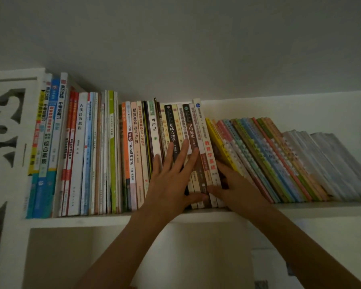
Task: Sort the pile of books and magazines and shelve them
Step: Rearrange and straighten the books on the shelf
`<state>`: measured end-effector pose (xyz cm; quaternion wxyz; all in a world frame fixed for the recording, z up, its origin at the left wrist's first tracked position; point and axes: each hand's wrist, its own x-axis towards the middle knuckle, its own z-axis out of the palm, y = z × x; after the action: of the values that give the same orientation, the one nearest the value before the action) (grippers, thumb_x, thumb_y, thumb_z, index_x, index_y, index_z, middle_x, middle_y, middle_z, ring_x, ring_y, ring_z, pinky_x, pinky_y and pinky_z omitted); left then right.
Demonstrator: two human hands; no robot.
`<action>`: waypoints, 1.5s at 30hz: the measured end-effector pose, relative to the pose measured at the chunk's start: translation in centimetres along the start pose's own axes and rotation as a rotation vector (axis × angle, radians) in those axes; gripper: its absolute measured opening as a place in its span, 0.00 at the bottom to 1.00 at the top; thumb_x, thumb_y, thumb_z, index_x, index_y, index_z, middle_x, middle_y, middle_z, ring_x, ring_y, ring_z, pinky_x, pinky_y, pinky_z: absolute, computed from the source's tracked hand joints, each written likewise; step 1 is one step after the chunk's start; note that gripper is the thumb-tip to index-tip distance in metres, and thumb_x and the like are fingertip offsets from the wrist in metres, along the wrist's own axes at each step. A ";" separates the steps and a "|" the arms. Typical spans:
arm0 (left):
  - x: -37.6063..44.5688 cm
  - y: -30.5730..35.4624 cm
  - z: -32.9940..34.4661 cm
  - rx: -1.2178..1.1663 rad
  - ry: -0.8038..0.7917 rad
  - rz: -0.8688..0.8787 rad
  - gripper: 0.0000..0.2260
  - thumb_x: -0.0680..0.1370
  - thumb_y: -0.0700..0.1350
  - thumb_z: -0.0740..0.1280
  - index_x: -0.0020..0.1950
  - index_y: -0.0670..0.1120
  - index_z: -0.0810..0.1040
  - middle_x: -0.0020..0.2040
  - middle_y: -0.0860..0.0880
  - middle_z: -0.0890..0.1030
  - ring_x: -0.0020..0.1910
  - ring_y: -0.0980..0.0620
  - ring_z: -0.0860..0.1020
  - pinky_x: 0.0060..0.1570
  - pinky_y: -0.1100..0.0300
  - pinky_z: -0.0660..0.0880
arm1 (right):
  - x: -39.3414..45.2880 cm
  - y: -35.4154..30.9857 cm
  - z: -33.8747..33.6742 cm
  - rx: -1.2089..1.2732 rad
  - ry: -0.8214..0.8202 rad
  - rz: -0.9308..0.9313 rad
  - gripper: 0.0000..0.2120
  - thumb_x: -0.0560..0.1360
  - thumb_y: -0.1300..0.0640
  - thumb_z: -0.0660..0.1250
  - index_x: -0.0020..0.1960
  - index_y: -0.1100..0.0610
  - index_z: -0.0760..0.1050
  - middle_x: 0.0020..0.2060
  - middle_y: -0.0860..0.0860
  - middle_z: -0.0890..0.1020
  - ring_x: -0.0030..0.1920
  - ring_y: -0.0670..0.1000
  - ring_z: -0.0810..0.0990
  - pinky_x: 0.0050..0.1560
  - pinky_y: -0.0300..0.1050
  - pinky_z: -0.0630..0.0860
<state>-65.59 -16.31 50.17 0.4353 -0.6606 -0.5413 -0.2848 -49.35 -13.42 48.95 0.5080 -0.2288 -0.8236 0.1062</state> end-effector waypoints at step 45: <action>-5.5 1.6 -14.2 -1.137 0.546 -0.476 0.13 0.80 0.43 0.60 0.52 0.62 0.65 0.40 0.64 0.70 0.37 0.72 0.74 0.34 0.71 0.71 | -6.9 -12.4 4.3 0.067 0.051 -0.186 0.22 0.75 0.54 0.67 0.64 0.38 0.67 0.50 0.23 0.73 0.54 0.28 0.70 0.54 0.24 0.66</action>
<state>-64.04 -31.45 51.61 0.0663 -0.5541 -0.3084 -0.7704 -53.84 -27.37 46.55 0.5437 -0.1371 -0.8241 0.0802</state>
